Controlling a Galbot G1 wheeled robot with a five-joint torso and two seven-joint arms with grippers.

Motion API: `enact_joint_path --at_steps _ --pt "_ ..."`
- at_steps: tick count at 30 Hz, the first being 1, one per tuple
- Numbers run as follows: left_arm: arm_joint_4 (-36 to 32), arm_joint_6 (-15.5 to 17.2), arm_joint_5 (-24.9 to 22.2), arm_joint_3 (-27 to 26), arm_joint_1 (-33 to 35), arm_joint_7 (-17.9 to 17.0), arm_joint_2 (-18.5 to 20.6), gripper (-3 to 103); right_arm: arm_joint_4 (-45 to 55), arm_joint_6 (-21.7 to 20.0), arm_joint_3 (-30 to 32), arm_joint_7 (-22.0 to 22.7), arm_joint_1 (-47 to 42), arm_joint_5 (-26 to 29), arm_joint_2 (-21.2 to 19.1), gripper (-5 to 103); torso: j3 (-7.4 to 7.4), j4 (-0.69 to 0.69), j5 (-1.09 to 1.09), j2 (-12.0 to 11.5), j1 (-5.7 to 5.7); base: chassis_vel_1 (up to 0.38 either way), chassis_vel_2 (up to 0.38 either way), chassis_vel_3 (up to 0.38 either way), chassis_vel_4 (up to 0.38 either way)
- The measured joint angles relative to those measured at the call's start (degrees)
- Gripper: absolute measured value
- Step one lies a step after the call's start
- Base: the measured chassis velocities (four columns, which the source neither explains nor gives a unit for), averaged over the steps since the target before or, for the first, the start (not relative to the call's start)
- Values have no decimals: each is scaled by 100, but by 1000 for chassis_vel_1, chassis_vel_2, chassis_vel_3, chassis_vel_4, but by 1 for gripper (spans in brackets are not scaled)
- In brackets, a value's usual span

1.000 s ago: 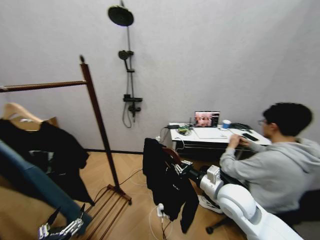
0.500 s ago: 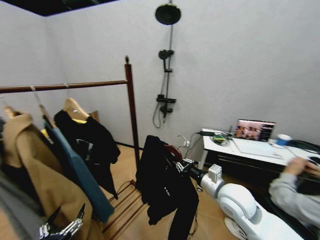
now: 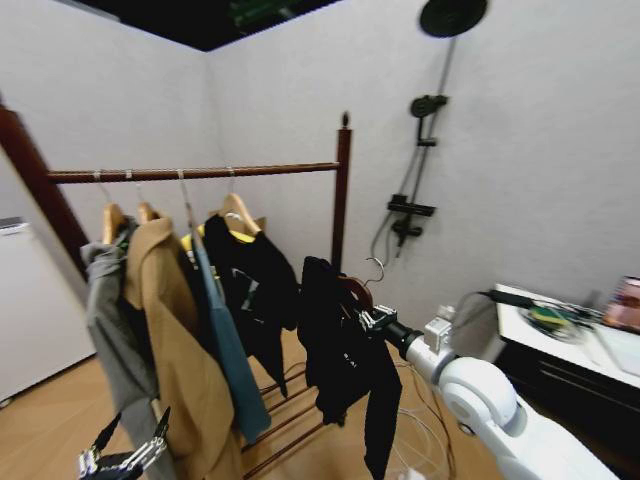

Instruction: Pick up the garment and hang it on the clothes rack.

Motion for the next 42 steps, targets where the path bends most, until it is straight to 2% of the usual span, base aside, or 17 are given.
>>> enact_joint_path --at_steps 12,15,18,23,26,30,32,33,34,36,38,39,41,42 --pt "0 -1 0 0 0 -1 0 100 -230 -22 140 266 286 148 73 9 1 3 0 -1 1 35 226 215 35" --pt "0 0 0 0 0 -2 0 100 -141 -171 190 383 492 405 -38 9 2 4 0 -2 4 25 105 118 43" --pt "0 0 0 0 0 -1 0 100 -89 -466 181 469 915 745 -307 9 0 -4 -1 -1 0 6 31 12 7" --pt "0 0 0 0 0 0 0 100 -323 -710 -45 657 1733 1251 -570 9 0 -1 -1 0 -2 0 0 0 0" --pt "0 0 0 0 0 0 0 100 -688 -781 -323 575 2525 1644 -811 9 0 1 -2 0 -2 0 0 0 0" --pt "0 0 0 -1 0 -1 0 100 -951 -893 -562 411 2992 1820 -949 9 0 -1 0 0 -1 0 0 0 0" --pt "0 -1 0 0 0 0 0 100 -1402 -985 -1105 347 3895 2048 -1111 9 1 0 0 -1 1 0 0 0 0" --pt "0 -1 0 0 0 0 0 100 -1402 -985 -1105 347 3895 2048 -1111 9 1 0 0 -1 1 0 0 0 0" --pt "0 0 0 0 0 1 0 100 -1647 -1024 -1447 301 4434 2153 -1160 9 1 -1 -2 0 1 0 0 0 0" --pt "0 0 0 0 0 -1 0 100 -1823 -1031 -1656 212 4736 2144 -1147 9 0 -1 -4 0 1 0 0 0 0" --pt "0 0 0 0 0 0 0 100 -2264 -1123 -2228 43 5456 2095 -939 9 1 -1 2 0 1 0 0 0 0" --pt "0 0 0 0 0 0 0 100 -2264 -1123 -2228 43 5456 2095 -939 9 1 -1 2 0 1 0 0 0 0" --pt "0 0 0 0 0 1 0 100 -2582 -1431 -2853 238 6196 2474 -688 9 1 0 -1 0 1 0 0 0 0" --pt "0 0 0 0 0 1 0 100 -2582 -1431 -2853 238 6196 2474 -688 9 1 0 -1 0 1 0 0 0 0"
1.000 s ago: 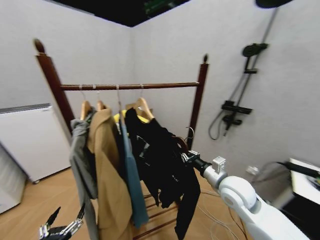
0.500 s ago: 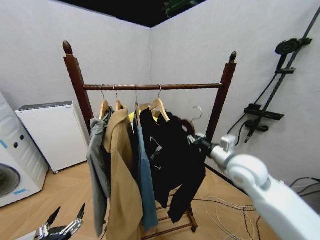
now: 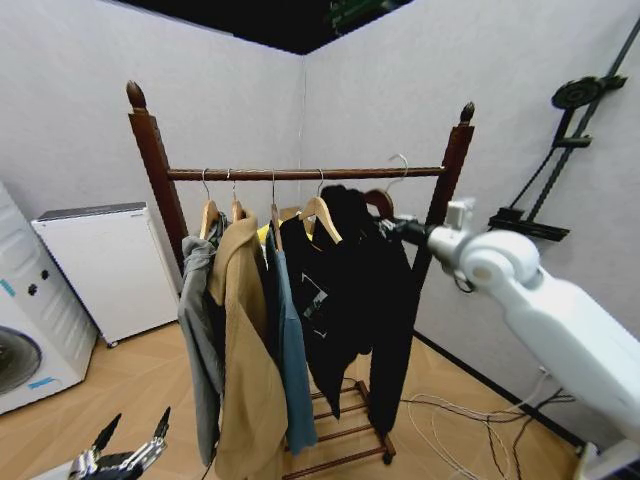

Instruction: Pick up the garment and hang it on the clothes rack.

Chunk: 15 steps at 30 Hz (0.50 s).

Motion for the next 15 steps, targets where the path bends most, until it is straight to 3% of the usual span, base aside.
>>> enact_joint_path --at_steps 6,15 --pt "0 0 0 0 0 0 0 100 -620 -160 -1124 415 1266 634 519 9 2 1 1 -1 1 0 0 0 0" --pt "0 0 0 0 0 0 0 100 -835 -150 -1672 958 1673 1280 591 9 -2 0 0 0 0 0 0 0 0"
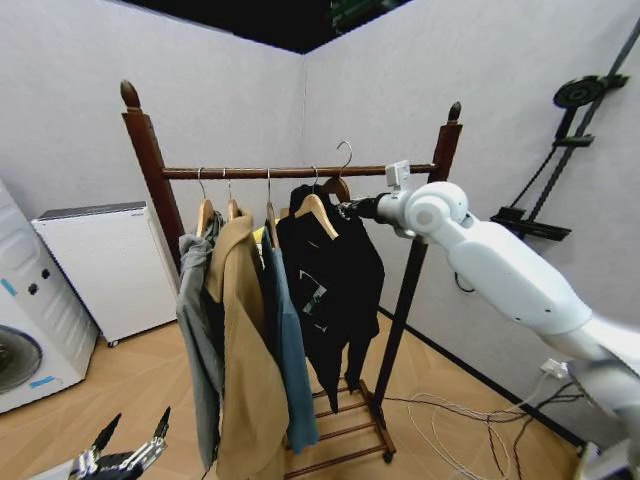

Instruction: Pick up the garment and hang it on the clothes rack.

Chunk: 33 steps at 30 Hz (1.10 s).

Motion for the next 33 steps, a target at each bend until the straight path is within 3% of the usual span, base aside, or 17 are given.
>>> enact_joint_path --at_steps 12,22,33 --pt "0 0 0 0 0 0 0 100 265 16 285 -60 -378 -68 -400 9 0 -2 3 0 0 0 0 0 0" --pt "0 0 0 0 0 0 0 100 -131 19 -113 26 -108 206 -272 9 2 1 1 0 0 0 0 0 0" --pt "0 0 0 0 0 0 0 100 -405 28 -220 82 -164 151 -85 9 1 0 1 0 0 0 0 0 0"
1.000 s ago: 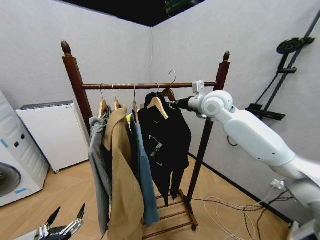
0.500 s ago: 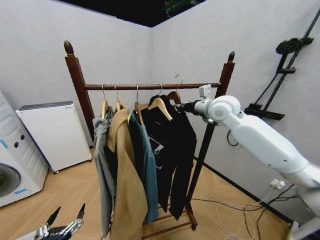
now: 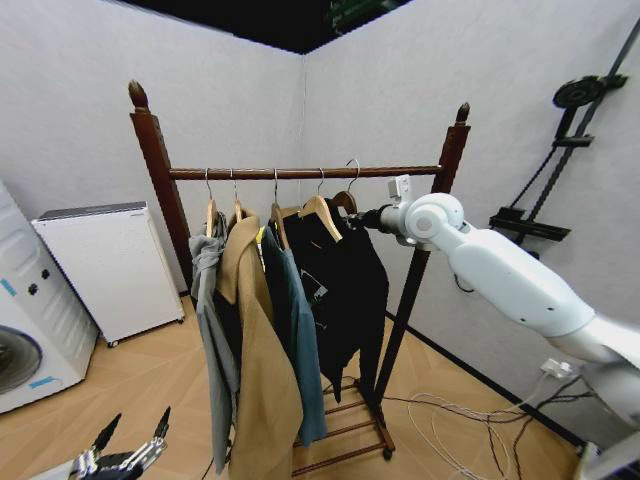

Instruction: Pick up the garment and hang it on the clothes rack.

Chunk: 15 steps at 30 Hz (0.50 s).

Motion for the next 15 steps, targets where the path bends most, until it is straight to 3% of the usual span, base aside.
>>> enact_joint_path --at_steps 15 --pt "0 0 0 0 0 0 0 100 -149 2 37 -74 -57 -54 104 9 0 0 0 0 0 0 0 0 0"
